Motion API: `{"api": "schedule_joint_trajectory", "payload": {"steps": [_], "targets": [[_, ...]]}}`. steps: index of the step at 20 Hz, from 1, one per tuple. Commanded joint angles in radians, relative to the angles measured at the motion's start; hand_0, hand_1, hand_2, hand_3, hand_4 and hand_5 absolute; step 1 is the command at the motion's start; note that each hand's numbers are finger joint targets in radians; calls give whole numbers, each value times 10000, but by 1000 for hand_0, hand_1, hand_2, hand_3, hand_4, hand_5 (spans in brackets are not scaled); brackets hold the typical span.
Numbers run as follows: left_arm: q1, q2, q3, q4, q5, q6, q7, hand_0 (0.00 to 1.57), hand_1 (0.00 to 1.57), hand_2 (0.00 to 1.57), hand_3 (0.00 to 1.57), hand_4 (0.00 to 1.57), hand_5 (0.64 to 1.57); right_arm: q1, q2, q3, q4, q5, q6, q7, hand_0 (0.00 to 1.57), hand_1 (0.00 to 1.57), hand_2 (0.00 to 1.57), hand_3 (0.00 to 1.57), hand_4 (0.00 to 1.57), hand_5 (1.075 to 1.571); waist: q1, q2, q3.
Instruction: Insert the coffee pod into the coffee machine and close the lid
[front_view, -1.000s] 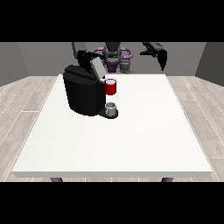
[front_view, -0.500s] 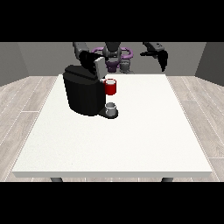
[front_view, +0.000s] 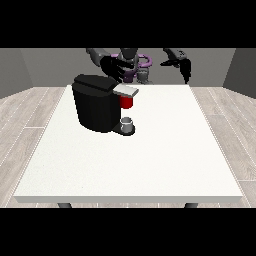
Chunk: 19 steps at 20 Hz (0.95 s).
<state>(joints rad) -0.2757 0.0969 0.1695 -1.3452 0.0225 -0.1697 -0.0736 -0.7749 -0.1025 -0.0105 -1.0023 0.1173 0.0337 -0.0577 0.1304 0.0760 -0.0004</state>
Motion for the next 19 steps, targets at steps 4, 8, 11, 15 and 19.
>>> {"api": "schedule_joint_trajectory", "payload": {"steps": [4,8,11,15,19], "targets": [[362,126,-15,-5,271,-254,-274,0,0,0,0,0,1571,-436,-78,-135,189,199,108,155,0,0,0,0,116,1571,121,-210,3],[297,-13,-338,-333,223,-317,-214,0,0,0,0,182,1571,-559,428,17,169,205,-48,-113,0,0,0,0,30,1571,262,-392,3],[228,-33,-142,-8,-16,153,-717,0,0,0,0,165,1571,76,830,290,-324,-122,504,-695,0,0,0,0,178,1571,-389,-538,3],[724,-210,-197,470,23,-75,-1599,0,0,0,0,192,1571,1642,1011,1231,-1093,-1246,287,-1455,0,0,0,0,269,1571,-685,-863,3],[1003,91,108,336,222,-62,-1024,0,0,0,0,192,1571,3713,1020,1621,-1413,-1737,-24,-1760,0,0,0,0,157,1571,-1226,-1672,6]]}}
